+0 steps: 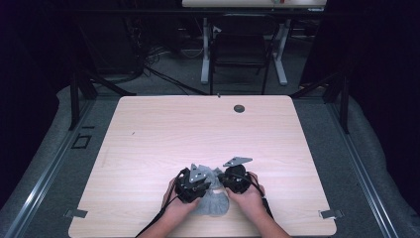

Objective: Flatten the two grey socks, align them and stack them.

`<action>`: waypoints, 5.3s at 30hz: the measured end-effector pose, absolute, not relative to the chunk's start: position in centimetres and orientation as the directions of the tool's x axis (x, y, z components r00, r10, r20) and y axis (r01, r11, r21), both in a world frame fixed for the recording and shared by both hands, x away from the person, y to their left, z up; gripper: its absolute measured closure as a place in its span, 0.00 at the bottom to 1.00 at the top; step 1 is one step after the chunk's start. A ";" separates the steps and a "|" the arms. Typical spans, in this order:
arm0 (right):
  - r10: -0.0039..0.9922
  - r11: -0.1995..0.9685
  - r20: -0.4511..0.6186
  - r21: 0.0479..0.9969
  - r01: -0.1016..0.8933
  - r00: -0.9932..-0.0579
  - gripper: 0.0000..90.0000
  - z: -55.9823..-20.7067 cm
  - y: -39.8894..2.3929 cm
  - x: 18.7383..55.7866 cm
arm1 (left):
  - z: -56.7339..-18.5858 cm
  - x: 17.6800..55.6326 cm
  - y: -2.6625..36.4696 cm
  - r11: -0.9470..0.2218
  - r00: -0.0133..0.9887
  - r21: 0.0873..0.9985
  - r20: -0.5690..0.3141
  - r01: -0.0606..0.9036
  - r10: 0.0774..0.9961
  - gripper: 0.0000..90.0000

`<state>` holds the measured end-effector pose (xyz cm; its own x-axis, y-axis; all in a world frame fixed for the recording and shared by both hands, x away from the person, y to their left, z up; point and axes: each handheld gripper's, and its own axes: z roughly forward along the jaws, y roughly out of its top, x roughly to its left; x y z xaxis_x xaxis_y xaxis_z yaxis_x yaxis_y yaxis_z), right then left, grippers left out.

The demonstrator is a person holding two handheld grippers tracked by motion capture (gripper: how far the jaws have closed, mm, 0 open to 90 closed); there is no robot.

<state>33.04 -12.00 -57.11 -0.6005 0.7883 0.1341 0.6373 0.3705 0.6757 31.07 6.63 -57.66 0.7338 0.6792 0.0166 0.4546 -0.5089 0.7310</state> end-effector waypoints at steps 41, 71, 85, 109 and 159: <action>0.780 0.391 0.109 0.683 0.616 -0.616 0.98 -57.6 -11.8 33.0 | -55.3 31.0 13.4 -0.398 0.632 0.774 -0.003 0.492 0.775 0.94; 0.782 0.394 0.104 0.681 0.617 -0.614 0.98 -57.5 -12.8 33.3 | -57.9 32.2 12.0 -0.446 0.644 0.726 0.006 0.523 0.765 0.93; 0.775 0.397 0.105 0.686 0.610 -0.623 0.91 -56.7 -12.5 33.5 | -56.4 32.2 12.8 -0.421 0.640 0.750 -0.004 0.510 0.768 0.86; 0.788 0.375 0.103 0.702 0.606 -0.607 0.75 -56.7 -13.3 35.3 | -57.2 35.0 13.1 -0.427 0.621 0.716 -0.011 0.552 0.784 0.78; 0.722 0.405 0.074 0.762 0.506 -0.688 0.97 -52.3 -13.5 30.9 | -53.6 30.5 14.9 -0.398 0.660 0.779 -0.026 0.484 0.750 0.98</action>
<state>30.90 -13.53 -52.27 -0.6883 0.7216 0.0739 0.5061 0.4047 0.7617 30.45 14.91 -53.62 0.6604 0.7505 -0.0264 0.4838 -0.3983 0.7793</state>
